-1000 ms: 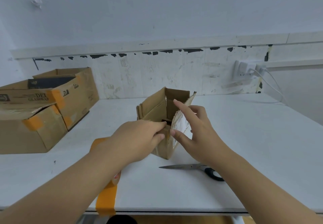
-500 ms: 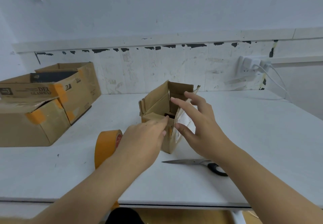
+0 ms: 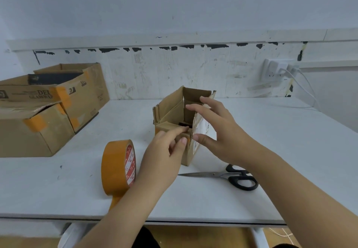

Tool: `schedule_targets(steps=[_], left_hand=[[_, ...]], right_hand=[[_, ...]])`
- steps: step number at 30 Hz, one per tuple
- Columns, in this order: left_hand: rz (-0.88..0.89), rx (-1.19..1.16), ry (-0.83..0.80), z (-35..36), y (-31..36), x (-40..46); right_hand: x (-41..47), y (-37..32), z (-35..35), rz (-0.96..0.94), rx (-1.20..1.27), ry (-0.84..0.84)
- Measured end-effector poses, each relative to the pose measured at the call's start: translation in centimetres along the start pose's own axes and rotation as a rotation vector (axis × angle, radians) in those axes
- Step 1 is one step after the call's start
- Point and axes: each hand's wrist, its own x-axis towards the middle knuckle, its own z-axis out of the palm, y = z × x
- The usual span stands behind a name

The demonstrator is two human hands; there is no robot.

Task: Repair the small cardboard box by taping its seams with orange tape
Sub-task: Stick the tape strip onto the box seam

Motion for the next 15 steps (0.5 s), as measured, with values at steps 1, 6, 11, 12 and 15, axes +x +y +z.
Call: schedule_targets(steps=[1,6,11,12,15], left_hand=[[-0.009,-0.031,0.008,0.1,-0.1,-0.1],[-0.003,-0.141,0.047,0.5,-0.4,-0.5],[-0.022,-0.198,0.055,1.1,-1.3,0.5],[-0.021,-0.200,0.049,1.2,-1.4,0.6],[-0.020,-0.192,0.049,1.2,-1.5,0.6]], right_hand=[[0.0,0.0,0.0,-0.007,0.001,0.010],[0.1,-0.1,0.2,-0.042,0.052,0.021],[0.3,0.1,-0.1,-0.008,0.069,0.001],[0.3,0.2,-0.2,-0.004,0.064,-0.001],[0.2,0.2,0.0,0.002,0.046,0.003]])
